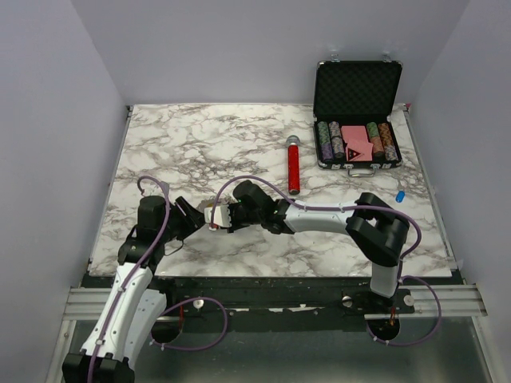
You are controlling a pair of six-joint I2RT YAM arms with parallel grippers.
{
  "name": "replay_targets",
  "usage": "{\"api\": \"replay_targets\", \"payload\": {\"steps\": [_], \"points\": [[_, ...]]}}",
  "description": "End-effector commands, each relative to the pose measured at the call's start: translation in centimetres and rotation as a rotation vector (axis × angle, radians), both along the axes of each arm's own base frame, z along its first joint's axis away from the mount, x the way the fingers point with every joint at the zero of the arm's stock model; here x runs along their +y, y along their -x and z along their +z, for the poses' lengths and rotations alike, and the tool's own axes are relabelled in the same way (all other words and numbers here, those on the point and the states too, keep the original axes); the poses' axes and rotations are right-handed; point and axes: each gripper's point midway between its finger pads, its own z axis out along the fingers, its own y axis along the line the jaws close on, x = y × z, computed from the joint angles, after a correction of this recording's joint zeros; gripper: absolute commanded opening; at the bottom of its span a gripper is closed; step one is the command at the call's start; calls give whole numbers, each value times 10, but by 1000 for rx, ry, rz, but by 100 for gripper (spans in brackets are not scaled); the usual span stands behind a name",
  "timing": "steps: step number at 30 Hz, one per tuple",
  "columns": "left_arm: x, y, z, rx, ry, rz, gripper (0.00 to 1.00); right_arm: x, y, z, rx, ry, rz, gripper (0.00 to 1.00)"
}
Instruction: Put the keys on the keyring
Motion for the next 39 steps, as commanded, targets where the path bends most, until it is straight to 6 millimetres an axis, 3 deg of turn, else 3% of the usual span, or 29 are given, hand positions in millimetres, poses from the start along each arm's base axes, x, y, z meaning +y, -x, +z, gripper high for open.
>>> {"api": "replay_targets", "payload": {"steps": [1, 8, 39], "points": [[2, -12, 15, -89, -28, -30, 59, -4, 11, -1, 49, 9, 10, 21], [5, -21, 24, -118, -46, -46, 59, -4, 11, -1, 54, 7, 9, 21], [-4, -34, 22, -114, -1, -137, 65, -3, 12, -3, 60, 8, 13, 21]]}}
